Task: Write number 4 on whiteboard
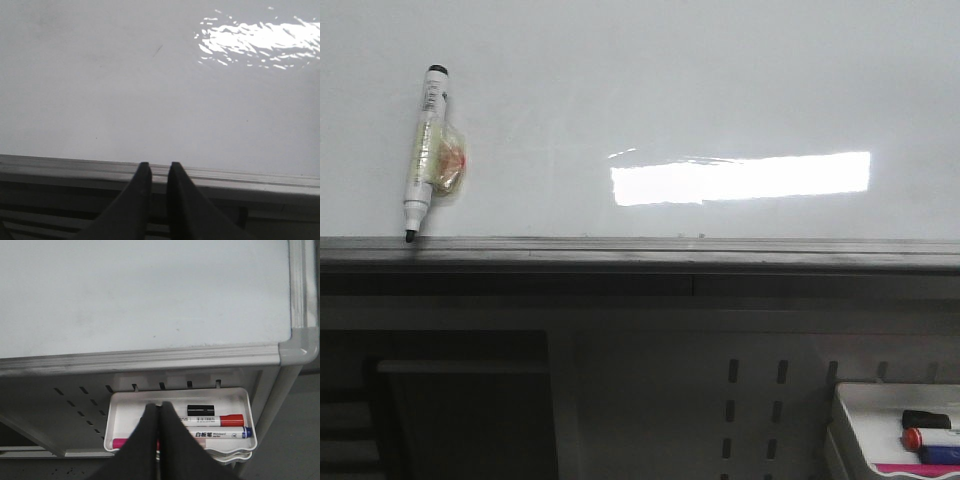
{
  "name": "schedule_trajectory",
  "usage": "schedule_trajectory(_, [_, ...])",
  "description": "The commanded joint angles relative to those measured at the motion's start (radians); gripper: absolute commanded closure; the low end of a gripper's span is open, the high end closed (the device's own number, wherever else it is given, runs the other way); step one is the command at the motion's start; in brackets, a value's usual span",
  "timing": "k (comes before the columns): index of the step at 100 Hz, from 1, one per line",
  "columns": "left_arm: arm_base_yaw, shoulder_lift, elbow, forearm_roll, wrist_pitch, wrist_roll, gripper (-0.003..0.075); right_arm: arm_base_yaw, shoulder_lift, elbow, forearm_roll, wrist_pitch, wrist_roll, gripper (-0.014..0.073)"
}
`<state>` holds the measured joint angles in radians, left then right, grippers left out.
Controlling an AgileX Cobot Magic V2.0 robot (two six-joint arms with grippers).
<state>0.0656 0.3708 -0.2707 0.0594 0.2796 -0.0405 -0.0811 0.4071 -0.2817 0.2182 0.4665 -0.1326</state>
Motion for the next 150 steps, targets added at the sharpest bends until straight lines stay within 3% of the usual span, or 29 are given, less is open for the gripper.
schedule_trajectory(1, [-0.007,0.032,-0.029,0.010,-0.094,0.009,0.0474,-0.005,0.014,-0.034,0.010,-0.059,-0.009,0.0658])
schedule_trajectory(7, [-0.007,0.042,-0.023,0.006,-0.150,0.009,0.0349,-0.005,0.014,-0.034,0.010,-0.059,-0.009,0.0658])
schedule_trajectory(14, [-0.007,0.060,-0.002,-0.069,-0.267,0.007,0.0294,-0.005,0.014,-0.034,0.010,-0.061,-0.009,0.0658])
schedule_trajectory(26, [-0.042,0.115,0.001,-0.116,-0.313,0.009,0.0322,-0.005,0.014,-0.034,0.010,-0.089,-0.009,0.0658])
schedule_trajectory(39, [-0.184,0.201,-0.001,-0.116,-0.361,0.009,0.0323,-0.005,0.014,-0.034,0.010,-0.117,-0.009,0.0658])
schedule_trajectory(57, [-0.410,0.342,-0.001,-0.116,-0.543,0.009,0.0319,-0.005,0.014,-0.034,0.010,-0.119,-0.009,0.0658])
schedule_trajectory(76, [-0.536,0.537,-0.002,-0.124,-0.724,0.009,0.0315,-0.005,0.014,-0.034,0.010,-0.119,-0.009,0.0658])
schedule_trajectory(96, [-0.566,0.726,-0.060,-0.126,-0.767,-0.017,0.0257,-0.005,0.014,-0.034,0.010,-0.119,-0.009,0.0658])
schedule_trajectory(150, [-0.566,0.929,-0.132,-0.113,-0.793,-0.035,0.0258,-0.005,0.014,-0.034,0.010,-0.113,-0.009,0.0658])
